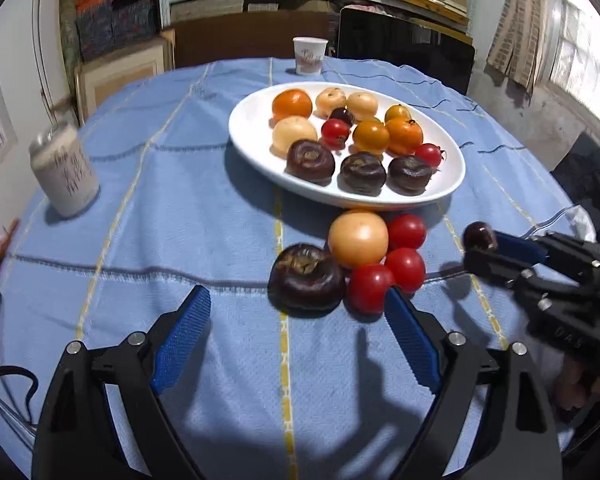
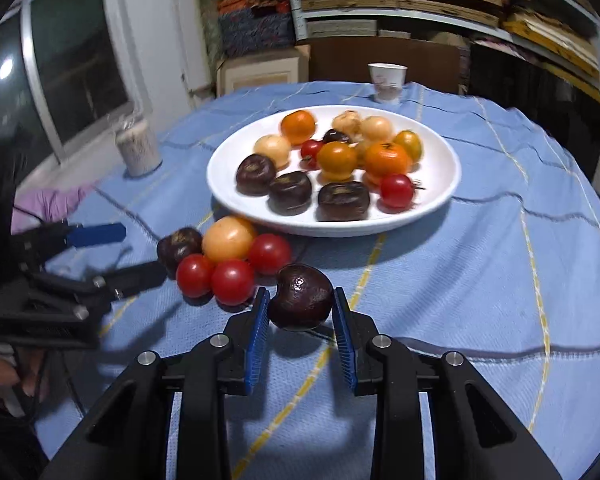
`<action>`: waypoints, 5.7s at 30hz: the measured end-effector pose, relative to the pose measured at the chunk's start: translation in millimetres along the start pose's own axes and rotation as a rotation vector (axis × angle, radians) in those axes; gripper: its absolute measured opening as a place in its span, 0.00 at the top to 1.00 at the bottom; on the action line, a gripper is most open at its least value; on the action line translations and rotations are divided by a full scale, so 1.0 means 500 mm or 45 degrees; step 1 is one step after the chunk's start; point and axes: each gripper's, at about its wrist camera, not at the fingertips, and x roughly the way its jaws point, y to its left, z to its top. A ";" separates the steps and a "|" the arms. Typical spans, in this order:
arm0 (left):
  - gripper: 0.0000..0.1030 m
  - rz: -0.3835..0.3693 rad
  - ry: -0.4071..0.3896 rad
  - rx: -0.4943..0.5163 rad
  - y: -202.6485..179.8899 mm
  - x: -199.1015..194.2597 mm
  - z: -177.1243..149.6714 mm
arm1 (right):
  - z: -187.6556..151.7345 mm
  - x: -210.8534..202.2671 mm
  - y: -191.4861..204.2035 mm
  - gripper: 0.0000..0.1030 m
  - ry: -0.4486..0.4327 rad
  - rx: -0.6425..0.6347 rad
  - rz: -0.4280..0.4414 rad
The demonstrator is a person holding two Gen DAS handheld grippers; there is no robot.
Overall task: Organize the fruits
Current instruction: 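Grasp a dark purple fruit with the left gripper while the right gripper grasps a dark plum, then carry both dark fruits onto the white plate and open both grippers, then grasp a red tomato with the right gripper while the left gripper grasps another red tomato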
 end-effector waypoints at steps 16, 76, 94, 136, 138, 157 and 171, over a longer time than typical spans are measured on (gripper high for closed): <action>0.12 0.155 0.063 -0.044 0.037 0.043 0.014 | -0.003 -0.008 -0.020 0.69 -0.025 0.053 0.056; 0.55 0.013 -0.226 0.058 -0.029 -0.157 0.064 | 0.040 -0.162 -0.006 0.69 -0.238 -0.012 0.011; 0.55 -0.033 -0.072 0.061 -0.053 0.074 0.282 | 0.295 0.021 -0.075 0.69 -0.122 -0.066 -0.098; 0.10 0.006 -0.048 -0.078 0.059 -0.017 -0.032 | 0.032 0.099 0.113 0.65 0.179 -0.147 -0.026; 0.10 0.014 -0.055 -0.075 0.057 -0.018 -0.032 | 0.033 0.098 0.114 0.65 0.173 -0.136 -0.030; 0.10 -0.002 -0.007 0.084 -0.018 0.003 -0.020 | -0.032 -0.025 0.067 0.73 0.028 -0.031 -0.039; 0.41 -0.017 0.080 0.106 -0.058 0.066 0.007 | -0.045 -0.034 0.030 0.72 0.014 0.082 0.046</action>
